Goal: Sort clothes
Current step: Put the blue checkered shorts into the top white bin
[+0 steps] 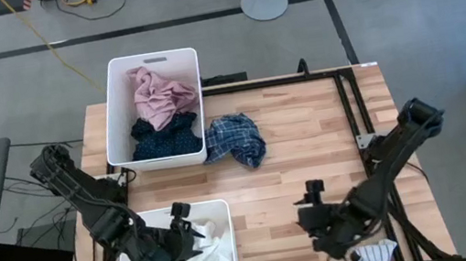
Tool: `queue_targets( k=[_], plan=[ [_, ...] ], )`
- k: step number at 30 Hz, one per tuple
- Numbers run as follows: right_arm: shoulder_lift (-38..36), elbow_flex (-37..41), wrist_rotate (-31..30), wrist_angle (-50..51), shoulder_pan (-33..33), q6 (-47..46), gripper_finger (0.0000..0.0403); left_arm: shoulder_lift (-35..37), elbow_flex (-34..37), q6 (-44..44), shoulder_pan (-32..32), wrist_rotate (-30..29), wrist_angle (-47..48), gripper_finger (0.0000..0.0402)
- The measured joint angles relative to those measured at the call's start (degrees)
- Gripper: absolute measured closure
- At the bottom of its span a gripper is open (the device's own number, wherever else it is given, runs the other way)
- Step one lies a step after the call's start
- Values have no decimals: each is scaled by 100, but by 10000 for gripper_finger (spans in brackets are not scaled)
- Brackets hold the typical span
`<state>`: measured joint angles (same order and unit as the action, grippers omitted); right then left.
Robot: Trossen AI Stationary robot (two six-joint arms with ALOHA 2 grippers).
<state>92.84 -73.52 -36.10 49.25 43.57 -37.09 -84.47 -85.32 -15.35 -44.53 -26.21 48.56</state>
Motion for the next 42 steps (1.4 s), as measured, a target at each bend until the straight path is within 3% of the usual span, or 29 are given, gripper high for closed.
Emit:
queue_targets(
  k=[11, 27, 34, 42],
  plan=[
    [83, -2, -974, 31, -823, 912, 148, 94, 0, 62, -55, -377, 344, 243],
    [83, -2, -1310, 217, -2483, 1986, 148, 174, 0, 302, -57, -885, 1049, 243],
    [78, -2, -1170, -132, -3283, 3010, 148, 485, 0, 416, -56, -1361, 1212, 243],
    [-286, -2, -206, -585, -4230, 3949, 148, 964, 423, 810, 30, -1652, 998, 243]
  ],
)
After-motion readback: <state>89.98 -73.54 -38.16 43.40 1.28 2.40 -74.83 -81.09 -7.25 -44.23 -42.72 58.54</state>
